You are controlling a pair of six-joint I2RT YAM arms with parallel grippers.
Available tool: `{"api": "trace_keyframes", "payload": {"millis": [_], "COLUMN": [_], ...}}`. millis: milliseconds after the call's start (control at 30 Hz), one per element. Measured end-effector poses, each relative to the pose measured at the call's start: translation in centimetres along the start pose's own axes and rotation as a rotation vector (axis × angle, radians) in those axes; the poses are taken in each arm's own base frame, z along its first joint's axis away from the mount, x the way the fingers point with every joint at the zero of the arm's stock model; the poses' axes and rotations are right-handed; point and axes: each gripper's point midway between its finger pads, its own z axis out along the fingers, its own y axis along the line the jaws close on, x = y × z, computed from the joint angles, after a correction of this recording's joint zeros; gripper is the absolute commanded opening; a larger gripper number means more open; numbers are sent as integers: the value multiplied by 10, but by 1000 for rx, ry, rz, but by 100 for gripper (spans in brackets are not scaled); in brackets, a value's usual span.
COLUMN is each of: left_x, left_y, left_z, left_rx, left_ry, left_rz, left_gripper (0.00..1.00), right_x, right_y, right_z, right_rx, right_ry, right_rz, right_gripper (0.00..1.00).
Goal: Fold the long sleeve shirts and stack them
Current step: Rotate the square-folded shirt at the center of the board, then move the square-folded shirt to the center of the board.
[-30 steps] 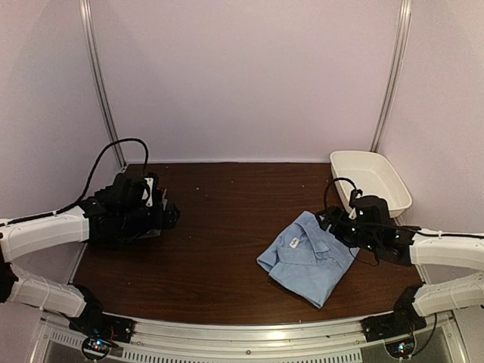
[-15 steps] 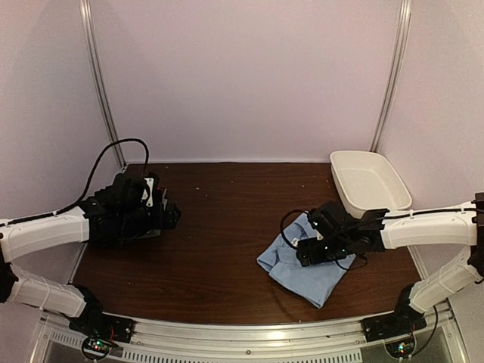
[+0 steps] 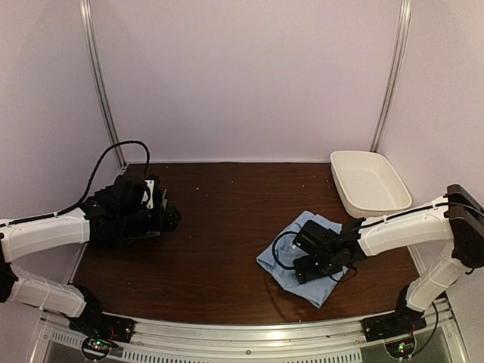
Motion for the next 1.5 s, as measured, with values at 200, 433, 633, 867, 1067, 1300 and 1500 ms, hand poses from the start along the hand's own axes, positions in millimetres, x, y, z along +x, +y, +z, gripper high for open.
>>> {"api": "trace_keyframes", "payload": {"millis": [200,433,633,867,1067,1300,1500], "left_x": [0,-10,-27,-26,-16,-11,-17], "left_y": [1,29,82,146,161,152,100], "left_z": [1,9,16,36,66,88,112], "left_rx": [-3,-70,-145,-253,-273,-179,-56], "left_ry": [2,15,0,26,69,13,-41], "left_rz": [6,-38,-158,-287,-320,-362,-347], "left_gripper": [98,98,98,98,98,95,94], "right_x": [-22,-62,-93,-121,-130,-132,-136], "right_y": [20,49,67,85,88,83,61], "right_z": [7,11,0,-29,-58,-79,-94], "right_rx": [-64,-208,-320,-389,-432,-440,-412], "right_ry": [-78,-213,-308,-386,-440,-468,-480], "right_rz": [107,301,393,344,308,275,286], "right_gripper": [87,88,89,89,89,91,92]}}
